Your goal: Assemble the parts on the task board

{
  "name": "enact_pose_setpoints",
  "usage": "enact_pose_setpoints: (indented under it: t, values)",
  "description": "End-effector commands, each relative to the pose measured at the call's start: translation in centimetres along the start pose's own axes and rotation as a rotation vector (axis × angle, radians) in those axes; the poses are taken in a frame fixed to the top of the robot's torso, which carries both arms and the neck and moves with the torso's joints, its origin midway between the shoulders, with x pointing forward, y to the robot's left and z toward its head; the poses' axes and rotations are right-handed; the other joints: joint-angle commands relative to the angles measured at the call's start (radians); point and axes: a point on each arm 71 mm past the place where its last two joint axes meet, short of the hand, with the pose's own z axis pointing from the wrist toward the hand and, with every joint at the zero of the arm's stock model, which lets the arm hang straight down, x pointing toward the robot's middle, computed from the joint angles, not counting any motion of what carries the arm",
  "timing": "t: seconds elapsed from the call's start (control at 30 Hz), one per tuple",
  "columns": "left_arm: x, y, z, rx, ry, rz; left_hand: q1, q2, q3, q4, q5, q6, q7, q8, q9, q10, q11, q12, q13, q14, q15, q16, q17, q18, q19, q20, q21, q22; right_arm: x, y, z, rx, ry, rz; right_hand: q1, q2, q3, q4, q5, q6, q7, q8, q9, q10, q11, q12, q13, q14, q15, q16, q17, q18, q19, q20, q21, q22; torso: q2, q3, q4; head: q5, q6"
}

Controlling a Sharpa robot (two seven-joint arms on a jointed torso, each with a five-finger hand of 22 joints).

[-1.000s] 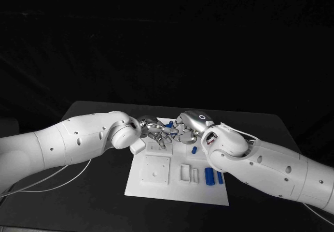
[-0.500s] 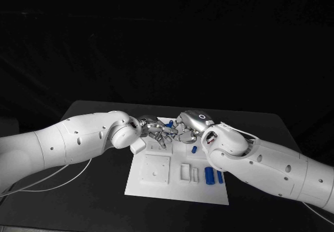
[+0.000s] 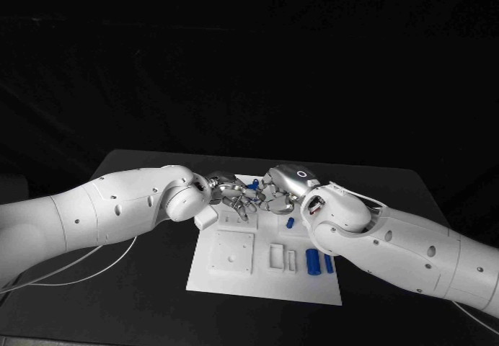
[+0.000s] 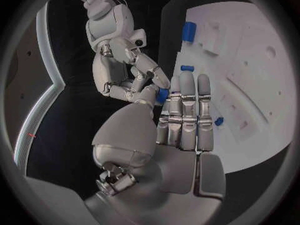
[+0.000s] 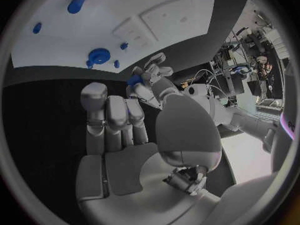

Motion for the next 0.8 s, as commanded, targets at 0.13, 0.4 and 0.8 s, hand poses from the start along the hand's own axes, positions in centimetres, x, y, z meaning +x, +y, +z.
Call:
enact_pose_setpoints:
  t: [0.13, 0.4, 0.8]
  values:
    - [0.22, -0.22, -0.07, 0.023, 0.036, -0.010, -0.046, 0.002, 0.110, -0.068, 0.010, -0.011, -0.013, 0.046, 0.367, 0.024, -0.012, 0.046, 0.013, 0.004, -0.016, 0.039, 0.020, -0.013, -0.010, -0.010, 0.032, 0.022, 0.38, -0.52, -0.11, 0.015, 0.033, -0.014, 0.008, 0.000, 0.004, 0.001, -0.009, 0.009, 0.001, 0.003, 0.001, 0.005, 0.001, -0.007, 0.000, 0.004, -0.003, -0.006, 0.001, -0.004, 0.055, -0.007, -0.004, 0.075, 0.000, 0.0004, -0.0017, -0.002, 0.003]
    - [0.28, -0.28, -0.07, 0.040, 0.047, -0.034, -0.192, -0.045, 0.346, -0.132, -0.026, 0.001, -0.028, 0.063, 0.630, 0.009, -0.039, 0.199, 0.093, -0.017, -0.036, 0.177, 0.081, -0.011, -0.031, -0.031, 0.124, 0.087, 0.48, -0.67, -0.17, 0.019, 0.033, -0.002, 0.002, -0.005, -0.007, 0.015, -0.039, -0.025, 0.009, 0.003, 0.000, 0.003, 0.008, -0.009, -0.002, 0.002, -0.001, -0.010, -0.001, 0.000, 0.056, -0.005, -0.012, 0.073, 0.000, 0.0009, -0.0013, -0.003, 0.003]
    - [0.42, -0.39, -0.03, 0.058, 0.057, -0.052, -0.207, -0.055, 0.383, -0.116, -0.035, 0.038, -0.037, -0.039, 0.795, -0.035, -0.043, 0.301, 0.154, -0.024, -0.042, 0.224, 0.064, -0.009, -0.047, -0.034, 0.163, 0.110, 0.58, -0.73, -0.23, 0.024, 0.039, 0.021, 0.013, -0.006, -0.019, 0.037, -0.056, -0.024, 0.008, 0.004, 0.001, 0.002, 0.008, -0.012, -0.006, 0.002, 0.000, -0.013, -0.002, 0.002, 0.056, -0.004, -0.015, 0.071, 0.000, 0.0005, -0.0001, -0.005, 0.001]
